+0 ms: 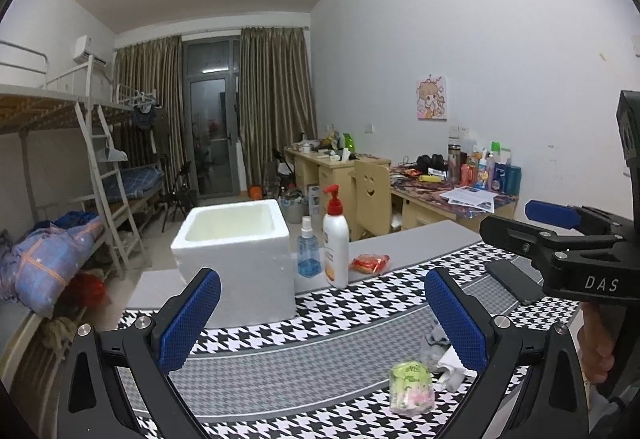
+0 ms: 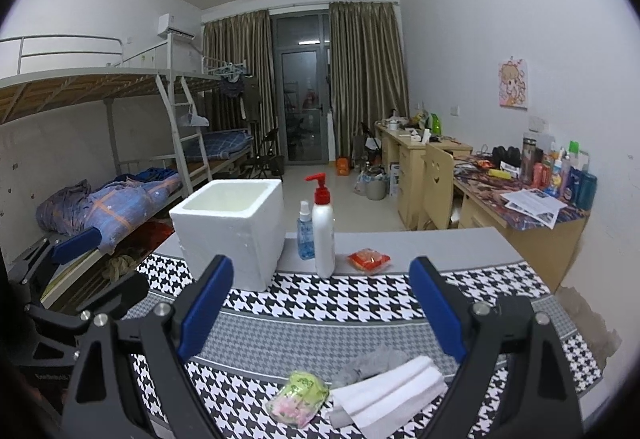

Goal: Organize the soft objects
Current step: 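Move both tools back from the foam box toward the table items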

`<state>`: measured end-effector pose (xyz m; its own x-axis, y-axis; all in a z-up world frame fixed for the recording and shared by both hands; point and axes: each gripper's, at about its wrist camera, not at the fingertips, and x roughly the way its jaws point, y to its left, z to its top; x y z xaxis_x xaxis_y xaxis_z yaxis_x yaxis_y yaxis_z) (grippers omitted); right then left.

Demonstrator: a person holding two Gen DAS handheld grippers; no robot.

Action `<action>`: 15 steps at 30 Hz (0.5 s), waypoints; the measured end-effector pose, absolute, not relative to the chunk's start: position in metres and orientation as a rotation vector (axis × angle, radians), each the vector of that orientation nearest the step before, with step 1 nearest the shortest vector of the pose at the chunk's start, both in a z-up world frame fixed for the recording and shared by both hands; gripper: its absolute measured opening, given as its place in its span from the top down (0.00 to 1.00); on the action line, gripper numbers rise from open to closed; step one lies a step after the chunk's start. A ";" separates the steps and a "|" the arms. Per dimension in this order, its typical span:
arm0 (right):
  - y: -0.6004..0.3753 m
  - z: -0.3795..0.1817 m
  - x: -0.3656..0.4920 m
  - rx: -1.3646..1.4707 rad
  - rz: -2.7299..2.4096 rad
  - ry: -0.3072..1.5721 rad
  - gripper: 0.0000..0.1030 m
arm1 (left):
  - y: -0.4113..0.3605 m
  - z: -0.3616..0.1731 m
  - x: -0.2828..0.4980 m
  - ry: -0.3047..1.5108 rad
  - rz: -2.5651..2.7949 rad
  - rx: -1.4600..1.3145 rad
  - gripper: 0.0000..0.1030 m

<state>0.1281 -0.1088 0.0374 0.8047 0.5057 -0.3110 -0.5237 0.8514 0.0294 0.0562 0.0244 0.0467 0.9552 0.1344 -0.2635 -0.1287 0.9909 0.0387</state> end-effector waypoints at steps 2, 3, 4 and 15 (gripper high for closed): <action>-0.112 0.033 0.127 -0.054 0.546 0.320 0.10 | 0.021 0.042 0.056 0.267 0.132 0.027 0.01; -0.113 0.031 0.126 -0.053 0.537 0.324 0.10 | 0.021 0.040 0.055 0.264 0.135 0.028 0.01; -0.114 0.029 0.126 -0.050 0.533 0.327 0.10 | 0.019 0.038 0.055 0.262 0.135 0.026 0.01; -0.131 0.010 0.122 -0.011 0.526 0.347 0.10 | 0.013 0.022 0.063 0.277 0.090 0.001 0.01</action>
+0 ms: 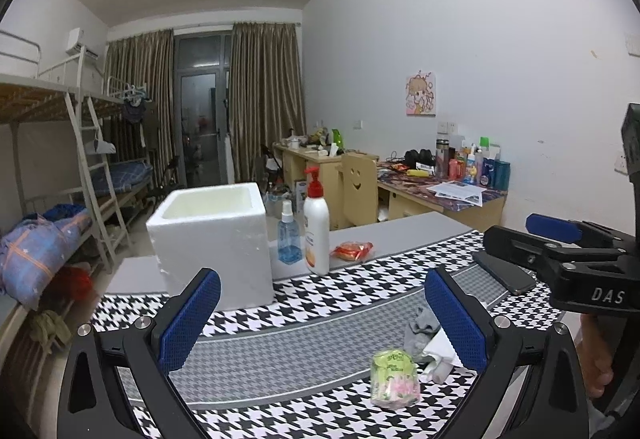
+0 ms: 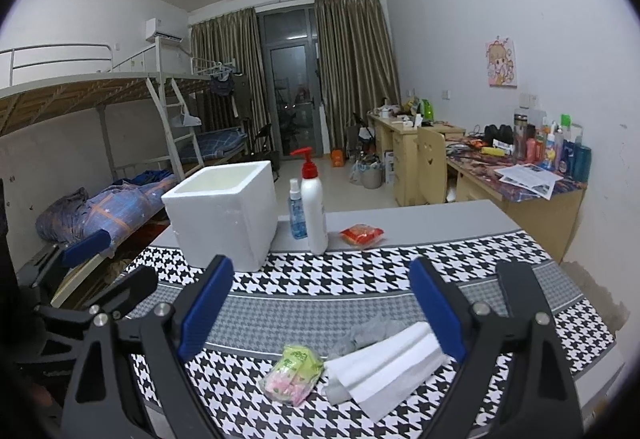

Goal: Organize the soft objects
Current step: 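Move both tools back from the foam box toward the table items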

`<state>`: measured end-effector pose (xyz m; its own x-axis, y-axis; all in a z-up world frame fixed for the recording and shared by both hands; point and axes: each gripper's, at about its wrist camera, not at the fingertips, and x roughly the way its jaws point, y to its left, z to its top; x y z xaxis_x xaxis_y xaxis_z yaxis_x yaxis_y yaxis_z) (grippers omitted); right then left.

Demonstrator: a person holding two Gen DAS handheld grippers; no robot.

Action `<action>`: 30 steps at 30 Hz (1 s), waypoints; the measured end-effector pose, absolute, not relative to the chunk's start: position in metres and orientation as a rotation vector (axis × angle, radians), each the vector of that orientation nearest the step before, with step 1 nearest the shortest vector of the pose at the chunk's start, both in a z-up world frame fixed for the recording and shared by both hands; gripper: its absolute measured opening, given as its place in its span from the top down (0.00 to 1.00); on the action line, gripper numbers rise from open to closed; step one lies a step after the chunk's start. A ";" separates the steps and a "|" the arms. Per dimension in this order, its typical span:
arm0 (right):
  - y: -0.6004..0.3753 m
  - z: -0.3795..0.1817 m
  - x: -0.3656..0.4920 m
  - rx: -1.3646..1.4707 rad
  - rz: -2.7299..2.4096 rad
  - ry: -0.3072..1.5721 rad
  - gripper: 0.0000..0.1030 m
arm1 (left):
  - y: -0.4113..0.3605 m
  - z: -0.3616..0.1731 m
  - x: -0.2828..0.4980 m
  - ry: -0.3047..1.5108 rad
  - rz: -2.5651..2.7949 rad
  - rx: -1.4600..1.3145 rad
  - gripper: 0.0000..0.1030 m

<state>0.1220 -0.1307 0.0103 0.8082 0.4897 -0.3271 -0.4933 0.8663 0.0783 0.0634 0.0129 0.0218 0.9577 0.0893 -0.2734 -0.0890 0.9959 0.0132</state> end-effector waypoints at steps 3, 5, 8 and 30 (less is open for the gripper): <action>-0.134 0.006 0.119 -0.015 0.513 0.346 0.10 | 0.010 0.011 0.067 0.292 0.089 0.004 0.01; -0.136 0.002 0.118 -0.021 0.490 0.343 0.10 | 0.010 0.008 0.069 0.297 0.085 -0.003 0.01; -0.139 -0.006 0.121 -0.017 0.475 0.353 0.10 | 0.010 0.002 0.071 0.314 0.071 -0.016 0.01; -0.156 -0.042 0.145 0.006 0.415 0.473 0.10 | -0.004 -0.041 0.105 0.460 0.033 0.012 0.01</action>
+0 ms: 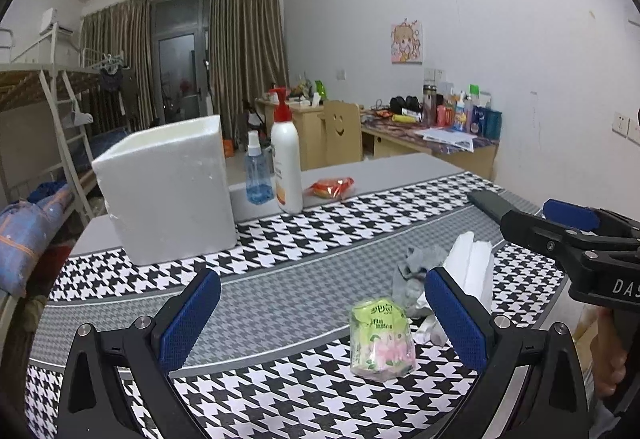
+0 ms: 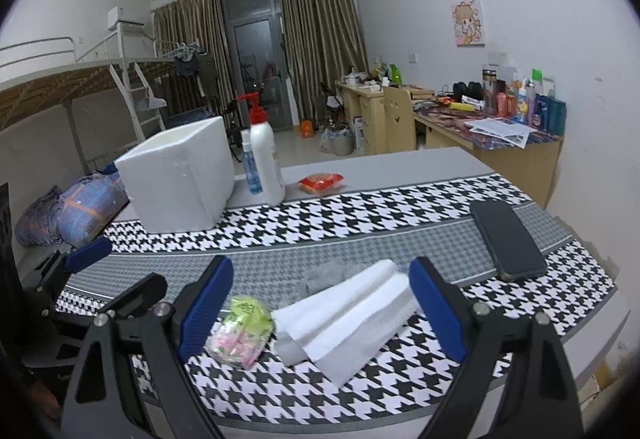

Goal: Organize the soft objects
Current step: 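Move both tools back from the foam box toward the table items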

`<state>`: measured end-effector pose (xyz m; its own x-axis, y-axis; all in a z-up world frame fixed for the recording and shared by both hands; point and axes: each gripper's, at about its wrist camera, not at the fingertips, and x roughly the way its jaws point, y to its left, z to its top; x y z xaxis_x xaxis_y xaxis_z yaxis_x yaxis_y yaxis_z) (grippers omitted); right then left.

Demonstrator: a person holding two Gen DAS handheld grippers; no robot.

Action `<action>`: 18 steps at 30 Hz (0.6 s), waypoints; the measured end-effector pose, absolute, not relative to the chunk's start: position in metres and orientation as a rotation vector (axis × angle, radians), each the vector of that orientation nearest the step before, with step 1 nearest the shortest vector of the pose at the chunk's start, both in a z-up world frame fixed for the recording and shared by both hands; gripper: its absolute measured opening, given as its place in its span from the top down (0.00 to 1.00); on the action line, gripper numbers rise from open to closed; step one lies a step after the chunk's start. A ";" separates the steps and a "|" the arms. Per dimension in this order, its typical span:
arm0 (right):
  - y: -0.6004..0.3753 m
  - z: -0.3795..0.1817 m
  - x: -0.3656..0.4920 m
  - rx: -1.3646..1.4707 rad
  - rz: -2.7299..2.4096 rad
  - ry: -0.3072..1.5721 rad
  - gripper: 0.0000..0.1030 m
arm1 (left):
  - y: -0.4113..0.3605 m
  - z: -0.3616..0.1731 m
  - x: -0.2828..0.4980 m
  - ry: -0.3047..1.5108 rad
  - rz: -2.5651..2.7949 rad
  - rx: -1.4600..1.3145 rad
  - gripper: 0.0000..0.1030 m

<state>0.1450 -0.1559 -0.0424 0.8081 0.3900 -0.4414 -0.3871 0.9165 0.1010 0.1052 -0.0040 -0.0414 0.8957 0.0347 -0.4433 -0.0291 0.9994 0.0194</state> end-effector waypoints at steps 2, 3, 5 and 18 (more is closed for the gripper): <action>-0.157 -0.046 0.148 0.005 0.411 0.489 0.10 | -0.004 -0.044 0.108 0.473 0.029 0.009 0.01; -0.158 -0.048 0.150 0.012 0.416 0.501 0.10 | -0.005 -0.046 0.109 0.482 0.025 0.008 0.01; -0.161 -0.053 0.153 0.025 0.422 0.522 0.10 | -0.008 -0.050 0.113 0.501 0.022 0.007 0.01; -0.167 -0.078 0.173 0.054 0.379 0.613 0.10 | -0.019 -0.075 0.134 0.593 -0.009 0.012 0.01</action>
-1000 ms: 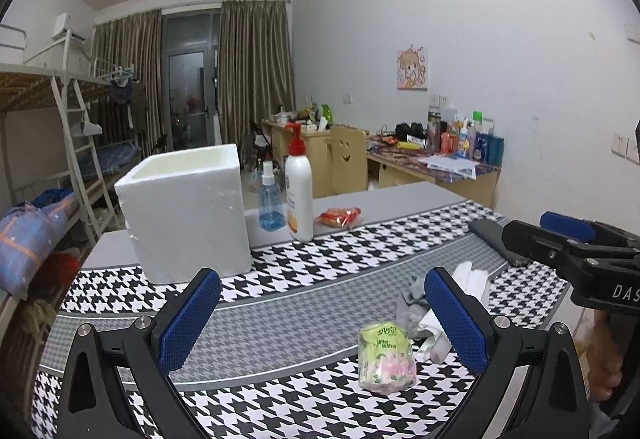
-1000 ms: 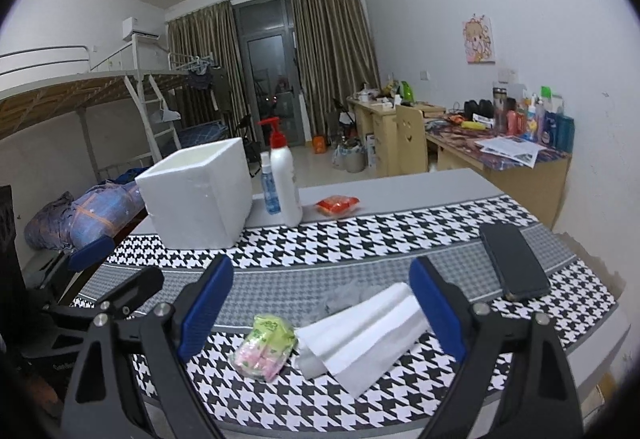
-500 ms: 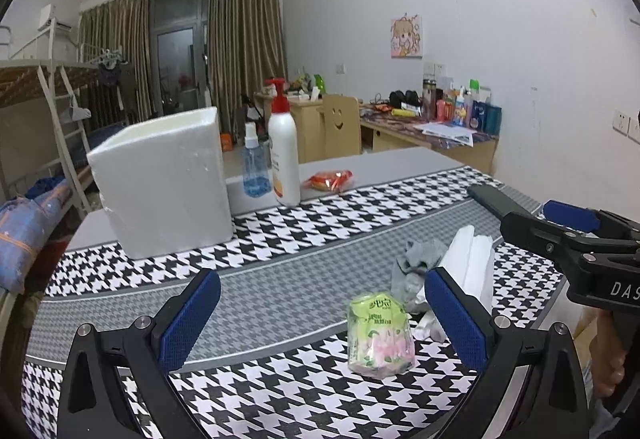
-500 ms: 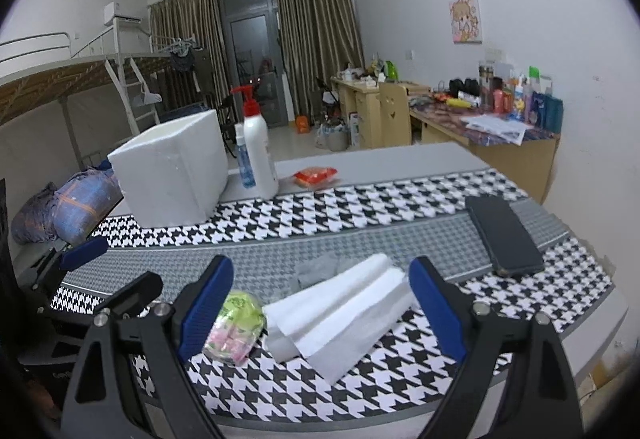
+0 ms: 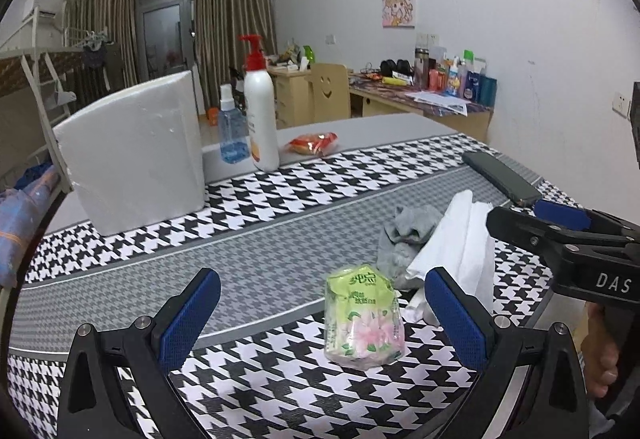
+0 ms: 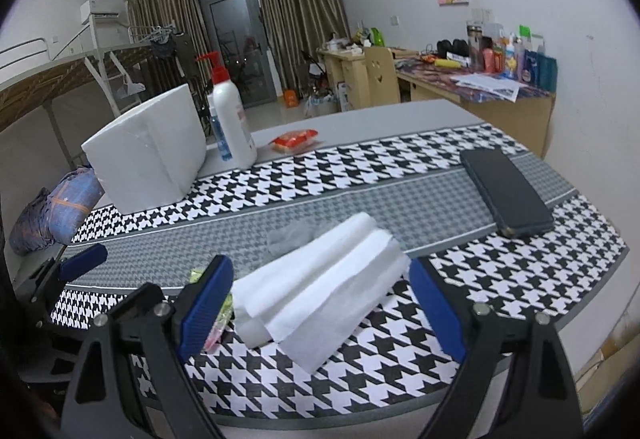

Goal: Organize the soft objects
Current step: 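Move both tools back from the foam box toward the table items, then grasp the green tissue packet with the left tool while the right tool grasps the white paper towels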

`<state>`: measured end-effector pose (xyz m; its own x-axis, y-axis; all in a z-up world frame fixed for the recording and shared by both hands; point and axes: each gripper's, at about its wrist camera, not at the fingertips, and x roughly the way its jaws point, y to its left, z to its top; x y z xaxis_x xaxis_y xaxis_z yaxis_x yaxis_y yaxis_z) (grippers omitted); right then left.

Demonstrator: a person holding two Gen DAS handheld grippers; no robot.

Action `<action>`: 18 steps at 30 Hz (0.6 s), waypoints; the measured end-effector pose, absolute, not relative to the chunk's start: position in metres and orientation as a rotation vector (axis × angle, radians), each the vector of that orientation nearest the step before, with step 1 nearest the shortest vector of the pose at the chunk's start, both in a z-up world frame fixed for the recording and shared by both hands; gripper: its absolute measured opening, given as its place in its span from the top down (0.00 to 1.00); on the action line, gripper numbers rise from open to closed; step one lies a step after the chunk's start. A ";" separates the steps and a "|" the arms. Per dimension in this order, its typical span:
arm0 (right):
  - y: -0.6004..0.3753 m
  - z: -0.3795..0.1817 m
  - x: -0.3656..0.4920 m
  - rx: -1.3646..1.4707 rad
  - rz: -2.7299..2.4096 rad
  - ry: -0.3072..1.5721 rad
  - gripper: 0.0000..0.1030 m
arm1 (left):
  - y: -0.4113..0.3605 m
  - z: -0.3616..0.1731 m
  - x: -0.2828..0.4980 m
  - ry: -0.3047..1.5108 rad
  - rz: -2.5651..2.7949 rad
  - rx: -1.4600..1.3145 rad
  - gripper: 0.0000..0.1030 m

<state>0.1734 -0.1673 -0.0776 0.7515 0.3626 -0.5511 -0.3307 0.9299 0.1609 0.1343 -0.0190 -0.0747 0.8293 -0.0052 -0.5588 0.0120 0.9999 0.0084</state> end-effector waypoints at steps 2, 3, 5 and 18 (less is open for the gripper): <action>-0.167 -0.082 0.176 0.054 0.373 0.625 0.10 | -0.020 -0.077 0.137 0.605 -0.012 0.014 0.01; -0.167 -0.083 0.177 0.052 0.372 0.626 0.10 | -0.020 -0.079 0.139 0.613 -0.015 0.014 0.01; -0.168 -0.085 0.179 0.052 0.370 0.632 0.10 | -0.021 -0.082 0.142 0.624 -0.017 0.012 0.01; -0.170 -0.100 0.195 0.080 0.382 0.694 0.10 | -0.028 -0.098 0.158 0.713 -0.051 0.026 0.11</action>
<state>0.1950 -0.1701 -0.0997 0.7027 0.3690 -0.6082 -0.3167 0.9278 0.1970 0.1580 -0.0276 -0.0982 0.7553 -0.0384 -0.6543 0.0560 0.9984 0.0061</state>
